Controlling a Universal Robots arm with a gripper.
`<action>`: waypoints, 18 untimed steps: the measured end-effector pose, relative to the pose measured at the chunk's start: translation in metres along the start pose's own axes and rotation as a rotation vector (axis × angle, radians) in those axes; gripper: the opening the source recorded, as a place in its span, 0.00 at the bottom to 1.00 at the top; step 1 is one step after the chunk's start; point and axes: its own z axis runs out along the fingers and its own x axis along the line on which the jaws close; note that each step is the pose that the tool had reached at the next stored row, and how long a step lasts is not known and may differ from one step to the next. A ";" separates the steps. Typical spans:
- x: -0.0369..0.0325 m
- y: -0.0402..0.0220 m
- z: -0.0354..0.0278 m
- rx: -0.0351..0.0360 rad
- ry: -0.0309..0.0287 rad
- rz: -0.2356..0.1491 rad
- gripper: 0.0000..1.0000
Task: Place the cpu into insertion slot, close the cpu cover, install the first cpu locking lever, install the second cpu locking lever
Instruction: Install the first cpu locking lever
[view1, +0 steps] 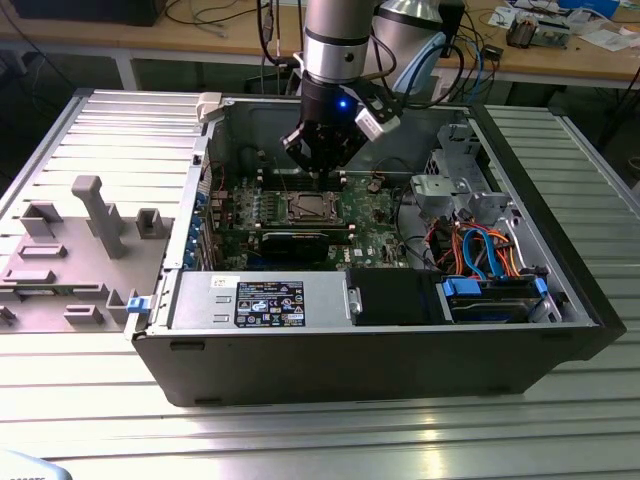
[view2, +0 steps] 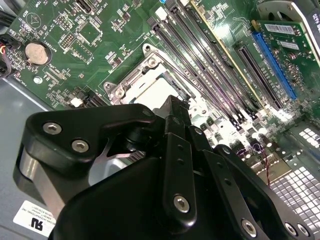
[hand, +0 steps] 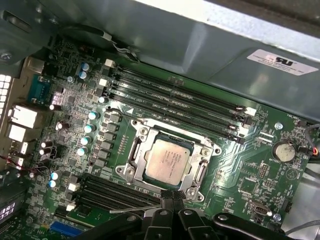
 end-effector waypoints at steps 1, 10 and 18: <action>0.0000 0.0000 0.0000 0.0000 -0.0001 -0.002 0.11; 0.0000 0.0000 0.0000 -0.0003 -0.0015 -0.017 0.11; 0.0000 0.0000 0.0000 -0.0351 -0.0147 -0.025 0.11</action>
